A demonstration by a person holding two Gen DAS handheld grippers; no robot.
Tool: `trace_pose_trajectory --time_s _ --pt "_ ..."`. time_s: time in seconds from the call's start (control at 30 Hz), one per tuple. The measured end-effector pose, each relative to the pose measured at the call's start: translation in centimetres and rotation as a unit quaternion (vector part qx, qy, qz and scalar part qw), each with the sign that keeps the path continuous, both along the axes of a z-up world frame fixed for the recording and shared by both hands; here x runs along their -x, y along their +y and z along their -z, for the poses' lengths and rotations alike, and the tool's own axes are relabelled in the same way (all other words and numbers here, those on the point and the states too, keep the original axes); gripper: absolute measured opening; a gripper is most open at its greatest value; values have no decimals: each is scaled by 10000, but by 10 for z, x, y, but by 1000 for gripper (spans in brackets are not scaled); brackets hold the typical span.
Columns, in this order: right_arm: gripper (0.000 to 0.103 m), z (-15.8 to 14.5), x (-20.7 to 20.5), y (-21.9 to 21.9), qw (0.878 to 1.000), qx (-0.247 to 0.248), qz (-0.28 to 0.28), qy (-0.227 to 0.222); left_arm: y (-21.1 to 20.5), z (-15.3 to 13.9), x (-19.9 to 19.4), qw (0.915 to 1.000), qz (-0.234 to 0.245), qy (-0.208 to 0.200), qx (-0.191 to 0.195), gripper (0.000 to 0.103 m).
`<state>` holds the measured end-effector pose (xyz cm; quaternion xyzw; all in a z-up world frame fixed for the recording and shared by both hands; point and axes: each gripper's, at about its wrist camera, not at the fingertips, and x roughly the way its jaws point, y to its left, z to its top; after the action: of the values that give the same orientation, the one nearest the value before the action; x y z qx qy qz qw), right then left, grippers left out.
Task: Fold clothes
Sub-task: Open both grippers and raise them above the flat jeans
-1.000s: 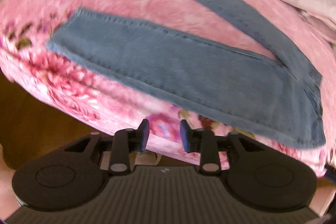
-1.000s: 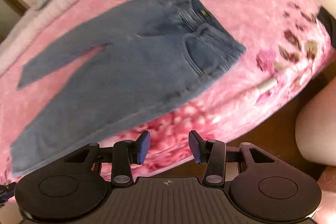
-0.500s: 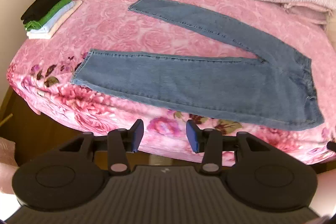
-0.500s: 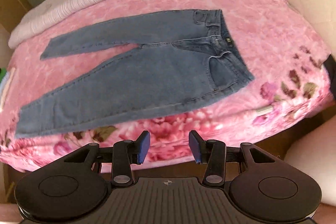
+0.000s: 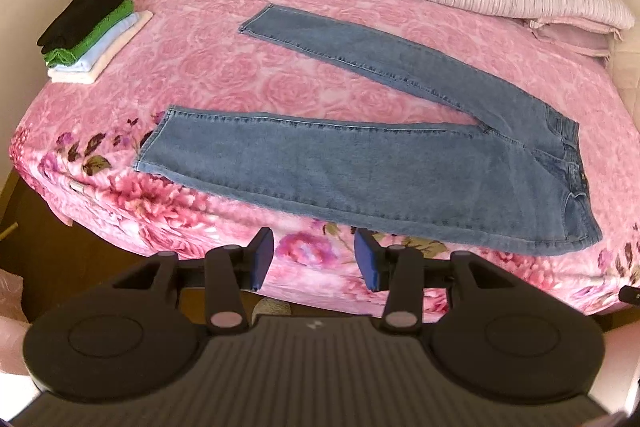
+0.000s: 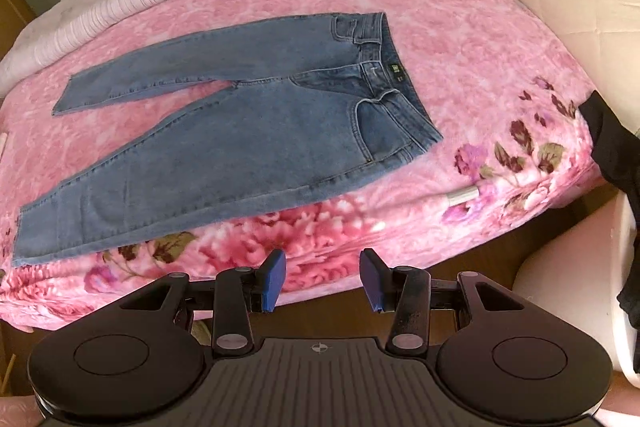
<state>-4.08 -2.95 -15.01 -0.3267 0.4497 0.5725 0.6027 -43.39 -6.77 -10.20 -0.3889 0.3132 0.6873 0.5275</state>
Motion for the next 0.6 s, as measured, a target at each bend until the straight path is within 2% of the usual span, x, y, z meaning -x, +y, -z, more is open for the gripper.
trace_pose_trajectory --time_s 0.6 --pt "45 7 28 9 9990 309 -248 -224 -3 18 11 9992 -51 -172 348 40"
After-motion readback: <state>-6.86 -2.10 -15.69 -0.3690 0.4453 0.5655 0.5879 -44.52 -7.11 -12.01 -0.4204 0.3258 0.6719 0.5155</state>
